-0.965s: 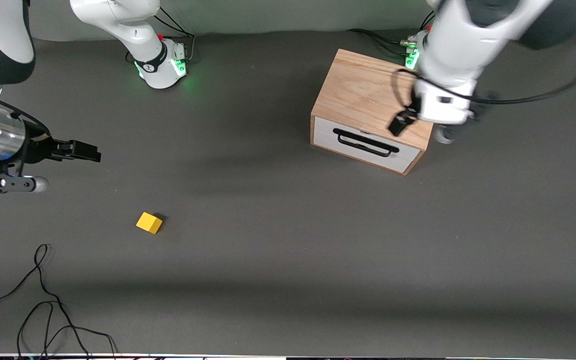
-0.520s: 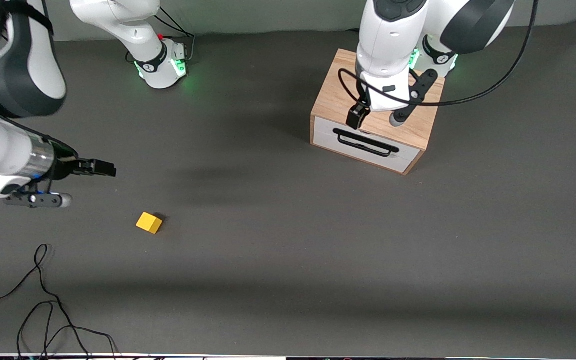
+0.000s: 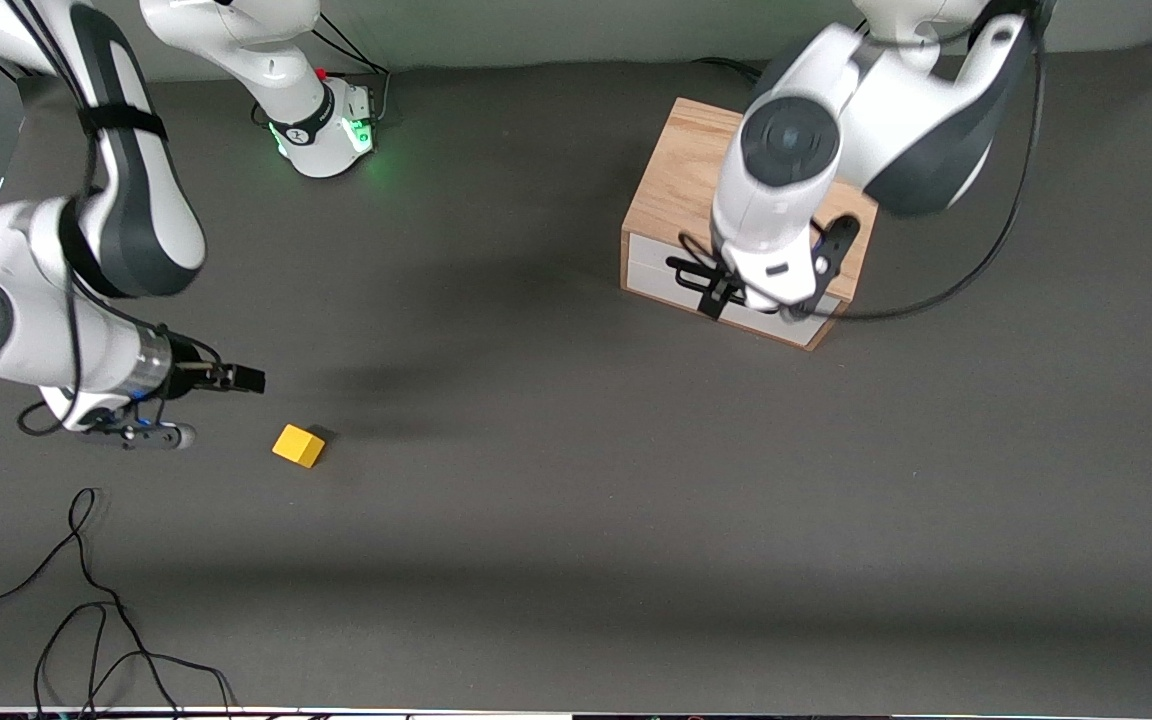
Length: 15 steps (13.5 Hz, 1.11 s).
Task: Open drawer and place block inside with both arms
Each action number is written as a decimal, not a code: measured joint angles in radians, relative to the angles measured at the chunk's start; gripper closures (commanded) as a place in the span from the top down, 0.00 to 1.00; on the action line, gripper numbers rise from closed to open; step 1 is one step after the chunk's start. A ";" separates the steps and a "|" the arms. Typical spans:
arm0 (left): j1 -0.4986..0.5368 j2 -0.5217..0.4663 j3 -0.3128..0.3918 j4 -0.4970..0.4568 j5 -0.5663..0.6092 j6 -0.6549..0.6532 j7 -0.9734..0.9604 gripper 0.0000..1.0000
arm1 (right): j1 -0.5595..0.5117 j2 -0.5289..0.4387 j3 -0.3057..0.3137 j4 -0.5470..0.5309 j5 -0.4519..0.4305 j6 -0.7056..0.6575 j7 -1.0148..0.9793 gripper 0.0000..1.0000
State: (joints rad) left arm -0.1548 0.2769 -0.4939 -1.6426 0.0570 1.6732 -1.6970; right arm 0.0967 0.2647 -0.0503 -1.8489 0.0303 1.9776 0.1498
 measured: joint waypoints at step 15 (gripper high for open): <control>-0.005 0.114 0.018 -0.159 0.028 0.172 -0.065 1.00 | 0.000 0.237 -0.010 -0.125 0.002 0.501 0.128 1.00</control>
State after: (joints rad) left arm -0.1593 0.3907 -0.4763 -1.8021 0.0855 1.8456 -1.7620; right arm 0.0969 0.5015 -0.0606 -1.9735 0.0323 2.4788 0.2779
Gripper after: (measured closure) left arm 0.000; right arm 0.000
